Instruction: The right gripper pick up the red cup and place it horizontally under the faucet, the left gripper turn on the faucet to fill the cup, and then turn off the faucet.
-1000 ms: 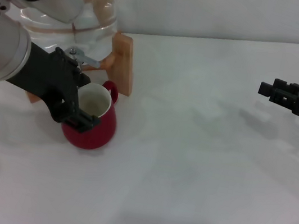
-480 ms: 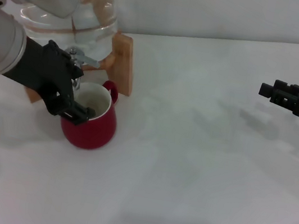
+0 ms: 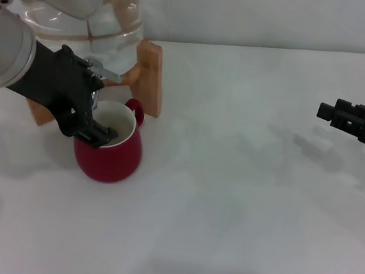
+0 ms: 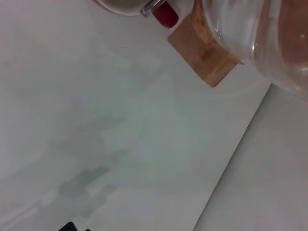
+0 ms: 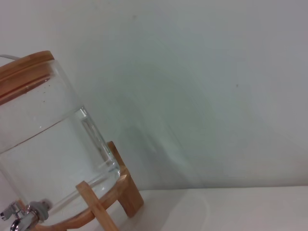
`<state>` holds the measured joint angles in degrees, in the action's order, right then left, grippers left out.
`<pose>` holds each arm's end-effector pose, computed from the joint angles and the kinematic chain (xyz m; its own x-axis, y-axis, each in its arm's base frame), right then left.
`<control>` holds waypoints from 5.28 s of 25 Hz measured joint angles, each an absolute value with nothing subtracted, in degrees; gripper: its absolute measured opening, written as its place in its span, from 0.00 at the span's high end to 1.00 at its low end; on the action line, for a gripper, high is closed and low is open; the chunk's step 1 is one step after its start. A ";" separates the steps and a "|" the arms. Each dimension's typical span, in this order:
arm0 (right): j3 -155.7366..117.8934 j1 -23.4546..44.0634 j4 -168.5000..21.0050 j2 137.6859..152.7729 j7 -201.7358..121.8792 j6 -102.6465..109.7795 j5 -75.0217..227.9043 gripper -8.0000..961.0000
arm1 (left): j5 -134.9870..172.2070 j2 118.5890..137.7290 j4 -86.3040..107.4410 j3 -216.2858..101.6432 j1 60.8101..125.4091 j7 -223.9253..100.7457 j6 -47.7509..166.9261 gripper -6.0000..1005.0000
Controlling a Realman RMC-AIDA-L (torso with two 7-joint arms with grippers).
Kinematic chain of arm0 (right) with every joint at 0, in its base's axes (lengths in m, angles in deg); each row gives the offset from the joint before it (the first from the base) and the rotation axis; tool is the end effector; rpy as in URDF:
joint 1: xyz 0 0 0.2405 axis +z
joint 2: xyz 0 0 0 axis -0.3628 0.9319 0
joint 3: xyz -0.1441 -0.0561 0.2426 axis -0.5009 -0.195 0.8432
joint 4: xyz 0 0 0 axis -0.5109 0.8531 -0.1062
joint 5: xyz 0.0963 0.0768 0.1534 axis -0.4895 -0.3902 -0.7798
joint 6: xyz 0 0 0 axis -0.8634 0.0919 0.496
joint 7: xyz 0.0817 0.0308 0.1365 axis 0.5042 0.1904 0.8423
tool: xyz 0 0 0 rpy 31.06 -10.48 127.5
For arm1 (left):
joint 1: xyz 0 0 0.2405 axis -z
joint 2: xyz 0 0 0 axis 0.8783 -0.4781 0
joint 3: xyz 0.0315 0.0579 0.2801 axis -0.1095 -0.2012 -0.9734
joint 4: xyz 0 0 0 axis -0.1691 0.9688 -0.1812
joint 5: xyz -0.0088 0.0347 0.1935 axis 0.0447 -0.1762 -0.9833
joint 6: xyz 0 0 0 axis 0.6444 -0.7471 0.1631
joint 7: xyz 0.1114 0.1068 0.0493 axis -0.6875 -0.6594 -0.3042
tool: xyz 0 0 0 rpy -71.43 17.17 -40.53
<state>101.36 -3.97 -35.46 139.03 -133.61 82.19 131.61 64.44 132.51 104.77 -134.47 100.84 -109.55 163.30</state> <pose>0.3405 0.3454 0.0523 0.5041 -0.4381 -0.7443 -0.8028 -0.5554 -0.2169 -0.1185 0.3602 -0.0113 0.9484 0.1472 -0.2809 0.0377 -0.9318 -0.3610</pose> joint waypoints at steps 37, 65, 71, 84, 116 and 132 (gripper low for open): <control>101.36 -3.96 -35.46 139.04 -133.62 82.18 131.61 0.37 | 62.97 132.51 101.52 -136.01 102.92 -109.55 160.08 0.21; 101.36 -3.96 -35.55 139.04 -133.80 81.76 131.61 0.37 | 61.67 132.51 99.23 -136.80 104.45 -109.54 157.50 0.21; 101.37 -3.96 -35.55 139.04 -133.80 81.74 131.61 0.37 | 61.18 132.51 99.23 -136.80 104.63 -109.28 157.05 0.21; 101.36 -3.99 -35.55 139.04 -133.79 81.74 131.61 0.37 | 60.46 132.51 98.71 -137.19 104.94 -108.84 156.40 0.20; 101.46 -4.14 -35.55 138.77 -133.66 81.80 131.61 0.37 | 67.01 132.68 109.61 -139.65 98.46 -108.78 152.93 0.20; 102.99 -4.49 -35.55 138.78 -133.87 81.85 131.59 0.37 | 99.72 132.63 112.52 -126.65 76.52 -114.49 143.42 0.20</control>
<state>102.99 -4.49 -35.55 138.78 -133.87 81.85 131.59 99.72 132.63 112.52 -126.65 76.52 -114.49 143.42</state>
